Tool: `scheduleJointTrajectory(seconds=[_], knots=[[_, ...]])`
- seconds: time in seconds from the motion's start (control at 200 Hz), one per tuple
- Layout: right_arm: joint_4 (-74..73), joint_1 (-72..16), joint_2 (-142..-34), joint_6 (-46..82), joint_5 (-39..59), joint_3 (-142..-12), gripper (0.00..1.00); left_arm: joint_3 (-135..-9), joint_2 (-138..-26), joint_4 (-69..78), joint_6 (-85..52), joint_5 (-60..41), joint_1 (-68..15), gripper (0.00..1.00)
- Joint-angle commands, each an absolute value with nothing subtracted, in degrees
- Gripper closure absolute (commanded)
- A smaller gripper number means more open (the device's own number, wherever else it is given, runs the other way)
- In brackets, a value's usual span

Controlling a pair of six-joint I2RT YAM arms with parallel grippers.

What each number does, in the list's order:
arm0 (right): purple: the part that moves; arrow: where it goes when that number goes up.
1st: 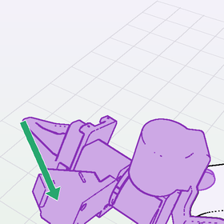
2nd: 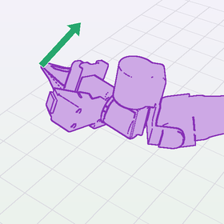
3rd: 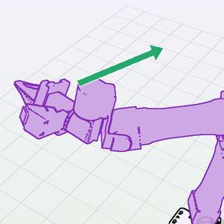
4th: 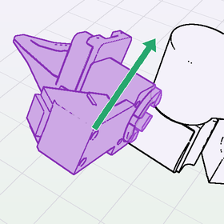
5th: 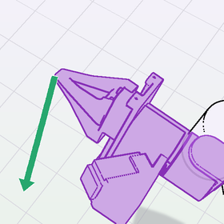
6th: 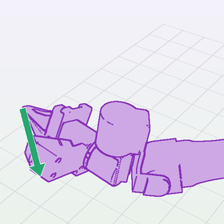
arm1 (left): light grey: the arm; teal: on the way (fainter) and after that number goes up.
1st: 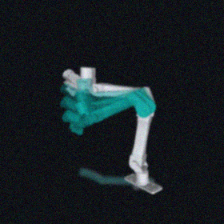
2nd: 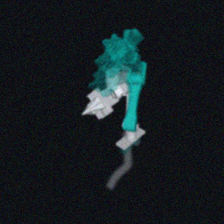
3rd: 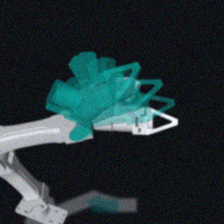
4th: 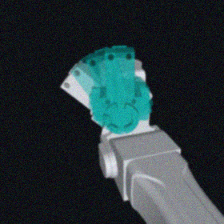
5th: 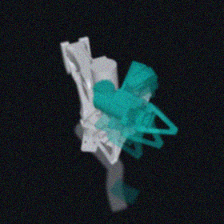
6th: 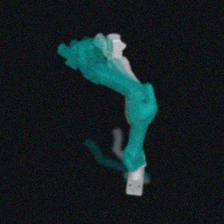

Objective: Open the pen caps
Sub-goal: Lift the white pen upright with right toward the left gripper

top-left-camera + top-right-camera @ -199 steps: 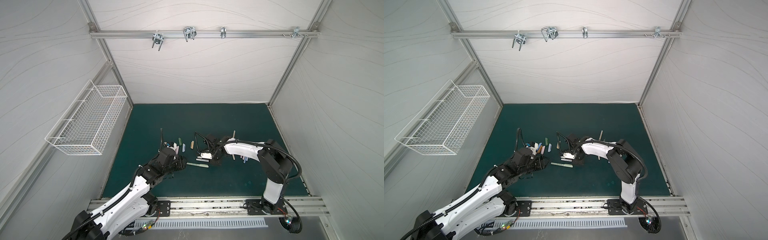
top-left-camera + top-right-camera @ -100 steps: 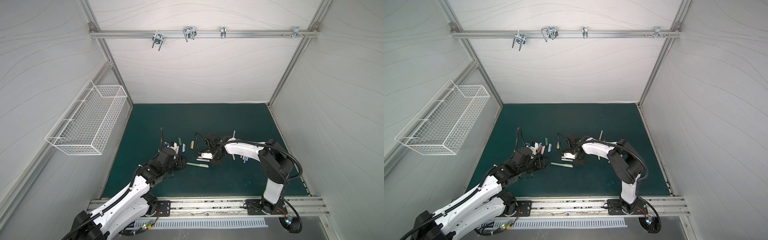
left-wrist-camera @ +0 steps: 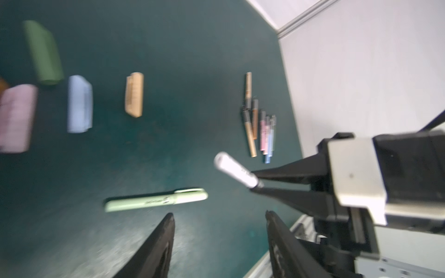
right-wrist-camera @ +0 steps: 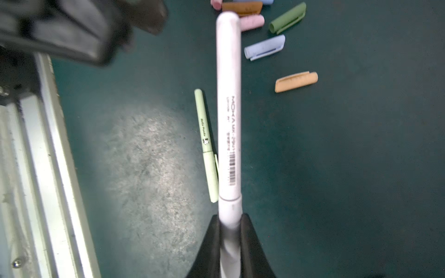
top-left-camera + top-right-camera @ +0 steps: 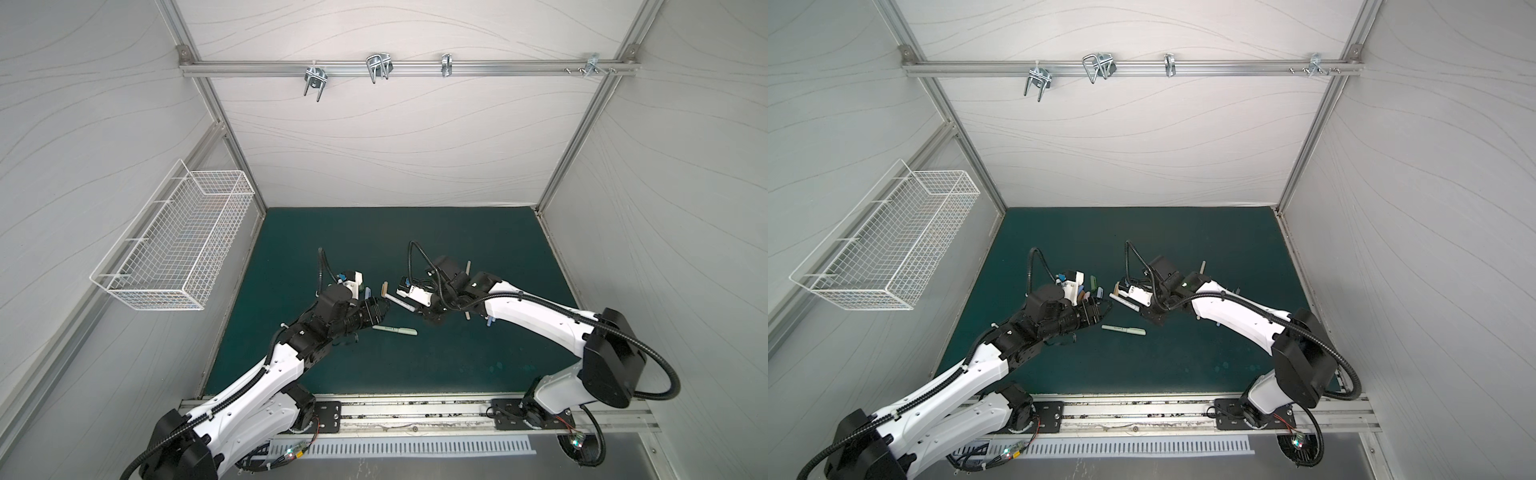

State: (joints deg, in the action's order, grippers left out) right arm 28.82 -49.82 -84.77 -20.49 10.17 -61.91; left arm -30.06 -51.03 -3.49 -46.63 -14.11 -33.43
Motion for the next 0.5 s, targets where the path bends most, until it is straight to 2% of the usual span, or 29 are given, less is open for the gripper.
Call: scheduleJointTrajectory(seconds=[0.0, 0.115, 0.37, 0.495], knots=[[27.2, -50.9, -83.2, -15.9, 15.0, -61.9, 0.94, -29.6, -51.5, 7.7, -51.3, -17.9, -33.4, 0.40], [26.4, -51.8, -81.7, -14.8, 16.7, -61.7, 0.94, -29.7, -52.3, 9.2, -52.1, -17.6, -33.4, 0.44], [24.0, -52.0, -79.2, -12.3, 17.2, -60.4, 0.95, -30.0, -54.3, 8.3, -52.5, -16.3, -33.3, 0.69], [23.2, -52.0, -78.7, -11.6, 18.1, -59.9, 0.96, -30.1, -55.0, 9.0, -52.5, -16.1, -33.3, 0.77]])
